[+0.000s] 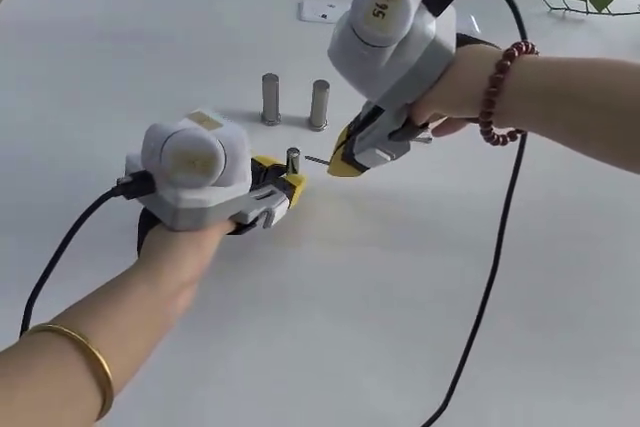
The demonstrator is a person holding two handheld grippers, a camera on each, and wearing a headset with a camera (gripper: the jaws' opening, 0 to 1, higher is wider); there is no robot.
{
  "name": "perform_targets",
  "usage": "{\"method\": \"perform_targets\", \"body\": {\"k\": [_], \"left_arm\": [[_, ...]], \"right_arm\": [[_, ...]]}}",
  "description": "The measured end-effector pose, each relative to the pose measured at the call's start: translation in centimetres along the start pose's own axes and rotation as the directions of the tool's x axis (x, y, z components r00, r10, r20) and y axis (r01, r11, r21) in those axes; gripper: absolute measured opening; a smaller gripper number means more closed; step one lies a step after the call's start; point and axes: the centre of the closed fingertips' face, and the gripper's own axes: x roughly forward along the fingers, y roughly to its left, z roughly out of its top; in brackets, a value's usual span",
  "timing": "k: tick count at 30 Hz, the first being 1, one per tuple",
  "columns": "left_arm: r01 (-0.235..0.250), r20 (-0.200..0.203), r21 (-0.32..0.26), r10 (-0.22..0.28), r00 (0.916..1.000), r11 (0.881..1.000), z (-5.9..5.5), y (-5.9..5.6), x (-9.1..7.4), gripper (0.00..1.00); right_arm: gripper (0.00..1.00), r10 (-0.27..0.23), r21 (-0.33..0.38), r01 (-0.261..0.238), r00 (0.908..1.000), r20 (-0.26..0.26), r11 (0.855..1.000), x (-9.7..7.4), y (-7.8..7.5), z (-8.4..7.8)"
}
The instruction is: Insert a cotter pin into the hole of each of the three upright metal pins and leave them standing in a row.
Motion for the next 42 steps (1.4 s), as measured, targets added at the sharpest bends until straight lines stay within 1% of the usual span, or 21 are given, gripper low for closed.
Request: {"method": "perform_targets", "body": {"k": [7, 11, 16, 21, 27, 30, 35, 40, 42], "left_arm": [[-0.002, 0.006, 0.001, 0.002, 1.0, 1.0, -0.1, 0.1, 0.0, 0.08], [-0.013, 0.01, 0.023, 0.013, 0.9999, 1.0, -0.1, 0.1, 0.0, 0.07], [-0.017, 0.013, 0.028, 0.016, 0.9998, 0.999, -0.2, 0.1, 0.1, 0.07], [-0.023, 0.014, 0.038, 0.022, 0.9997, 0.999, -0.3, 0.2, 0.1, 0.07], [-0.032, 0.014, 0.04, 0.032, 0.9994, 0.999, -0.3, 0.3, 0.2, 0.07], [-0.038, 0.014, 0.042, 0.037, 0.9992, 0.998, -0.4, 0.3, 0.2, 0.07], [-0.059, 0.017, 0.036, 0.058, 0.9982, 0.998, -0.4, 0.3, 0.2, 0.07], [-0.082, 0.018, 0.029, 0.081, 0.9965, 0.996, -0.4, 0.4, 0.3, 0.07], [-0.097, 0.016, 0.051, 0.096, 0.9953, 0.994, -0.5, 0.4, 0.4, 0.07]], "right_arm": [[0.0, 0.001, -0.023, -0.002, 0.9999, -0.01, 1.0, 0.2, 0.3, 0.3], [0.0, -0.003, -0.03, 0.002, 0.9999, -0.015, 1.0, 0.4, 0.3, 0.4], [0.0, -0.01, -0.044, 0.009, 0.9995, -0.029, 0.999, 0.6, 0.0, 0.2], [0.0, -0.011, -0.046, 0.009, 0.9997, -0.024, 0.999, 0.5, 0.0, 0.5], [0.0, -0.018, -0.079, 0.014, 0.9986, -0.05, 0.997, 0.7, -0.1, 0.7], [0.0, -0.021, -0.092, 0.016, 0.9984, -0.053, 0.996, 0.8, -0.1, 1.0], [0.0, -0.034, -0.13, 0.025, 0.9968, -0.072, 0.991, 0.9, -0.1, 1.5], [0.0, -0.041, -0.15, 0.029, 0.9965, -0.073, 0.988, 1.0, -0.2, 1.9], [0.0, -0.034, -0.147, 0.025, 0.9976, -0.06, 0.989, 1.0, -0.2, 2.1]]}}
